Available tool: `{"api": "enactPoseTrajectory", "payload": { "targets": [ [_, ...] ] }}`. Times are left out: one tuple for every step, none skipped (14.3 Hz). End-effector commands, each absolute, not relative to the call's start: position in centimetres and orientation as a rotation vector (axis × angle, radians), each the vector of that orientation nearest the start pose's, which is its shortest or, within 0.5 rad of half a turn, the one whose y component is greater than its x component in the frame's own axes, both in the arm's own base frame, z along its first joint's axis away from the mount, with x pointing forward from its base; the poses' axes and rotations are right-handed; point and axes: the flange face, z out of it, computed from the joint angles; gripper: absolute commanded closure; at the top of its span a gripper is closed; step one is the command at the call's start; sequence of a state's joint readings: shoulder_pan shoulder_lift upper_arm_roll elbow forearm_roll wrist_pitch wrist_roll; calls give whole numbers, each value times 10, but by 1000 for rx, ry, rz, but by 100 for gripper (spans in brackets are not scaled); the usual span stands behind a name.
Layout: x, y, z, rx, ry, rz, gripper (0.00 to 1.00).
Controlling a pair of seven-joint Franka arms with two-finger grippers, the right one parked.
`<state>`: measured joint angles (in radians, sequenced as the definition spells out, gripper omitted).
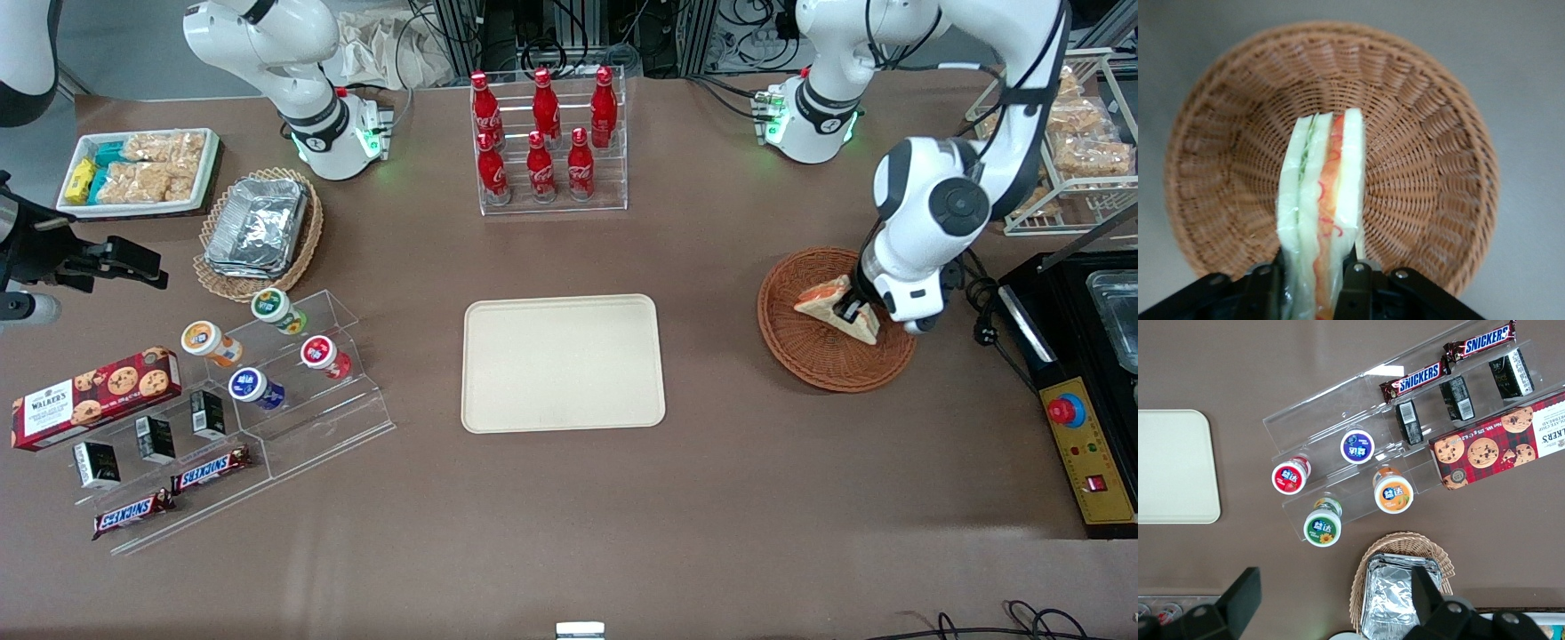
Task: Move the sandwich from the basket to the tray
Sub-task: 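Lift the sandwich up out of the basket with the left gripper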
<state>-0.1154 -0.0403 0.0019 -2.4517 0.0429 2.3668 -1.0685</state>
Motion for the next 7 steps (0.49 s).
{"api": "enactPoseTrajectory", "payload": {
  "targets": [
    [464,-48,379,-2844,-1196,7,100],
    [470,-49,407,-2857,-1119,51,100],
    [478,-51,443,-2858,-1060,101,100],
    [487,-56,481,-2872,-1000,128,100],
    [493,-60,516,-2895,-934,145,100],
    [493,-74,549,-2939,-811,133,100],
    [492,-85,570,-2972,-691,131,100]
  ]
}}
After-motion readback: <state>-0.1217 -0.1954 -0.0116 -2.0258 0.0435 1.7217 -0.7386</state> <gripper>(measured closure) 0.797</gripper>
